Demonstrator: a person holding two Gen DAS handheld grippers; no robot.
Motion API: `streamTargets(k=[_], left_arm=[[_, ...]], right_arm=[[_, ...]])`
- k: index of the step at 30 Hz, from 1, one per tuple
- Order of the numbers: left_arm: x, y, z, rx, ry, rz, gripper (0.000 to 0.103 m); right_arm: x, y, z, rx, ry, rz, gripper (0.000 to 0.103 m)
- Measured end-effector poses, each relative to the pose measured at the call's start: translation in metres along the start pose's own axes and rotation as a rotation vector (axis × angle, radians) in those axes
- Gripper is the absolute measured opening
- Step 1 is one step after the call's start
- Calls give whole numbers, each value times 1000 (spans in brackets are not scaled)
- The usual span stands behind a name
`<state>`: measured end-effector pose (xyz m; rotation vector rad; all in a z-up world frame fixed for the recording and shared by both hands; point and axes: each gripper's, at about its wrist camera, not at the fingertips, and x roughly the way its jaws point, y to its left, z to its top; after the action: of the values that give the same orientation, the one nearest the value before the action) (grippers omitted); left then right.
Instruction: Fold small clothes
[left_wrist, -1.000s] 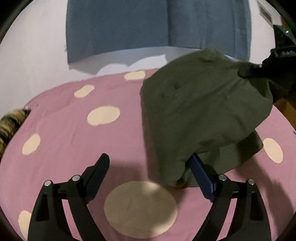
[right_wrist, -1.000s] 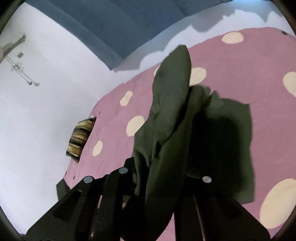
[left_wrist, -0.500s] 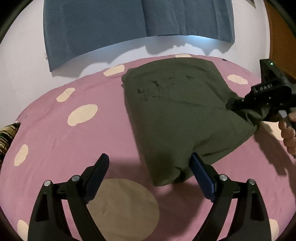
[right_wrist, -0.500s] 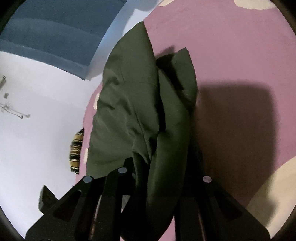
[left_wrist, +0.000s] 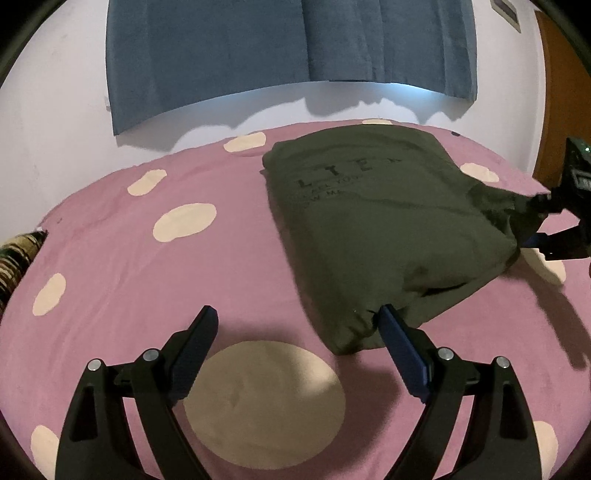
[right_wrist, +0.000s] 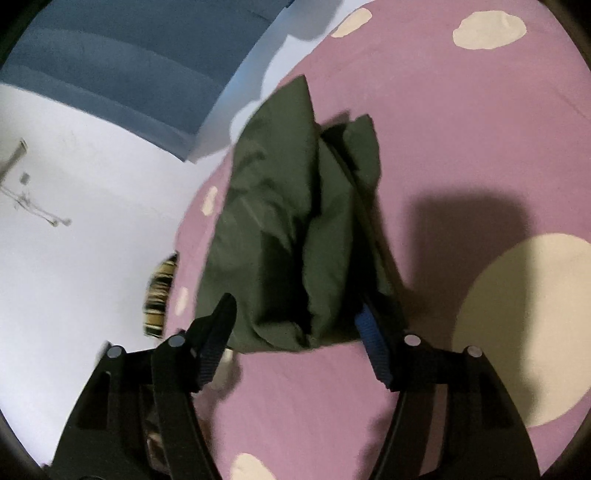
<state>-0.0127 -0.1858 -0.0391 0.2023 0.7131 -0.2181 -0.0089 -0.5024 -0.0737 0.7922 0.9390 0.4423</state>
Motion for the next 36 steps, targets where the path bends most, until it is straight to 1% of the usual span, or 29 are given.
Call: streamTargets(k=[1, 2, 3, 4, 10, 13, 16, 18, 22, 24, 26, 28, 29, 30, 31, 32, 33, 34, 36], left_arm=[[0, 0, 0, 0, 0, -1, 88], [1, 1, 0, -4, 4, -4, 88], [1, 2, 0, -9, 9, -7, 89], [2, 3, 0, -15, 14, -9, 89], [7, 3, -2, -24, 27, -22, 90], [11, 8, -2, -49, 45, -48, 91], [14, 12, -3, -67, 54, -66, 92], [15, 13, -4, -70, 57, -69, 92], [17, 15, -4, -78, 71, -79, 92], [20, 16, -4, -79, 89, -77, 92], [22, 18, -7, -89, 115, -81, 92], [18, 22, -8, -100, 111, -111, 91], [14, 23, -9, -96, 103, -121, 91], [9, 24, -9, -87, 91, -129, 91], [2, 25, -10, -74, 71, -146, 91], [-4, 26, -10, -66, 59, -160, 91], [-9, 28, -9, -62, 49, -174, 91], [-15, 33, -8, -67, 40, -200, 91], [-23, 41, -3, -96, 29, -248, 91]], right_arm=[[0, -2, -1, -10, -4, -25, 49], [0, -4, -1, -10, -7, -30, 43], [2, -8, -2, 1, -7, -18, 31], [3, -12, -1, 14, -8, -16, 26], [11, -40, -8, 104, -9, 26, 19], [15, -47, -12, 131, -22, 60, 17], [15, -50, -11, 135, -26, 72, 17], [17, -50, -8, 132, -27, 69, 17], [16, -48, -8, 136, -35, 89, 17], [8, -51, -11, 143, -39, 98, 19], [6, -51, -12, 145, -39, 108, 23], [3, -58, -17, 151, -32, 121, 31], [-2, -57, -17, 146, -26, 123, 33], [0, -58, -18, 137, -20, 119, 40], [-4, -56, -18, 127, -16, 115, 50], [-10, -54, -17, 110, -19, 101, 56], [-17, -52, -17, 97, -27, 84, 66], [-22, -49, -15, 81, -38, 59, 71], [-34, -43, -8, 41, -62, 10, 72]])
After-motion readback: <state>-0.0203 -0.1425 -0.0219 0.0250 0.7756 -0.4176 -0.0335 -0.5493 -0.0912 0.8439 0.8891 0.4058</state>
